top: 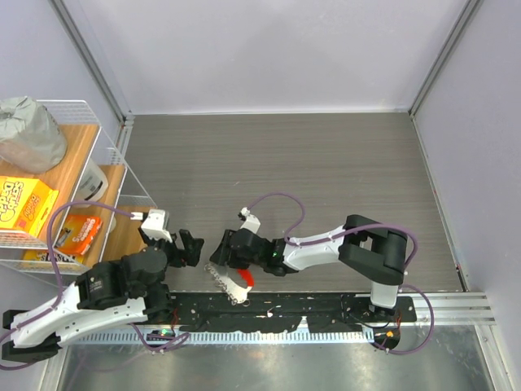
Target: Put the keys on the keyring
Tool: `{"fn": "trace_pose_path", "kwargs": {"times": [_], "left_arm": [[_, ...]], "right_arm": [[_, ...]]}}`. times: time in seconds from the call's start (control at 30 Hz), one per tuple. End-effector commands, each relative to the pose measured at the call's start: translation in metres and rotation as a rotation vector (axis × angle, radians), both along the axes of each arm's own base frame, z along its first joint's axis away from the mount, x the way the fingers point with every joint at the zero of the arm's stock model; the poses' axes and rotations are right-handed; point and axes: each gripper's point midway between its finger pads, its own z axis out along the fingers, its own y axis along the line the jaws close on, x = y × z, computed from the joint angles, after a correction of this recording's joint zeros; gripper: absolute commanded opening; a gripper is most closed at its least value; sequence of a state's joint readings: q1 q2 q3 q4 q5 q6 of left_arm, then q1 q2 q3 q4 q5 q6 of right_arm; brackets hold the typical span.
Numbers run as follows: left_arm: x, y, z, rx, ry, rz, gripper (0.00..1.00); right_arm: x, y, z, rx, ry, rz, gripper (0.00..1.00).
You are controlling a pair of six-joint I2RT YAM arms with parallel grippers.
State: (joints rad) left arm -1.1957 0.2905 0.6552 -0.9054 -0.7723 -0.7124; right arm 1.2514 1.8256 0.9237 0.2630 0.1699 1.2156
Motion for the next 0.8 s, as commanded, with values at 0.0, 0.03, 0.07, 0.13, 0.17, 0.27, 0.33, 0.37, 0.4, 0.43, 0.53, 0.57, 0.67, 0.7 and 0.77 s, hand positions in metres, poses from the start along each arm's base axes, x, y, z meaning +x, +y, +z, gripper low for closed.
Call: {"fn": "trace_pose_path", "kwargs": {"times": [0.0, 0.03, 0.07, 0.13, 0.17, 0.27, 0.33, 0.37, 0.4, 0.43, 0.53, 0.57, 0.67, 0.7, 0.77], "left_arm": [[0.004, -0.01, 0.013, -0.047, -0.032, -0.007, 0.84], [0.005, -0.01, 0.012, -0.041, -0.032, -0.007, 0.84], [0.005, -0.011, 0.012, -0.04, -0.031, -0.01, 0.84], [0.005, -0.01, 0.012, -0.033, -0.03, -0.007, 0.84], [0.005, -0.01, 0.012, -0.032, -0.031, -0.006, 0.84], [0.005, -0.01, 0.011, -0.031, -0.03, -0.009, 0.84], [0.005, -0.01, 0.011, -0.033, -0.03, -0.007, 0.84], [0.005, -0.01, 0.011, -0.037, -0.032, -0.007, 0.84], [0.005, -0.01, 0.011, -0.036, -0.031, -0.007, 0.84], [0.004, -0.01, 0.011, -0.036, -0.031, -0.01, 0.84], [0.004, -0.01, 0.011, -0.036, -0.03, -0.01, 0.84], [0.005, -0.01, 0.01, -0.033, -0.029, -0.008, 0.84], [0.005, -0.011, 0.008, -0.032, -0.026, -0.009, 0.84], [0.005, -0.011, 0.008, -0.034, -0.027, -0.009, 0.84], [0.005, -0.012, 0.007, -0.032, -0.024, -0.011, 0.84]], "right_arm": [[0.008, 0.017, 0.014, 0.085, 0.014, -0.02, 0.53], [0.008, 0.018, 0.01, 0.085, 0.024, -0.022, 0.53], [0.008, 0.019, 0.009, 0.092, 0.031, -0.017, 0.52], [0.007, 0.021, 0.005, 0.091, 0.042, -0.017, 0.51], [0.008, 0.021, 0.003, 0.088, 0.044, -0.019, 0.51], [0.009, 0.021, 0.001, 0.089, 0.046, -0.024, 0.5], [0.012, 0.021, 0.0, 0.094, 0.047, -0.028, 0.48], [0.012, 0.021, 0.0, 0.095, 0.051, -0.027, 0.48], [0.014, 0.021, -0.002, 0.093, 0.052, -0.028, 0.47], [0.013, 0.021, -0.002, 0.096, 0.055, -0.025, 0.45], [0.014, 0.022, -0.004, 0.1, 0.061, -0.025, 0.41], [0.014, 0.023, -0.005, 0.1, 0.06, -0.023, 0.39], [0.015, 0.022, -0.007, 0.094, 0.062, -0.022, 0.35], [0.015, 0.022, -0.008, 0.094, 0.063, -0.021, 0.33], [0.015, 0.022, -0.01, 0.093, 0.066, -0.019, 0.28]]}}
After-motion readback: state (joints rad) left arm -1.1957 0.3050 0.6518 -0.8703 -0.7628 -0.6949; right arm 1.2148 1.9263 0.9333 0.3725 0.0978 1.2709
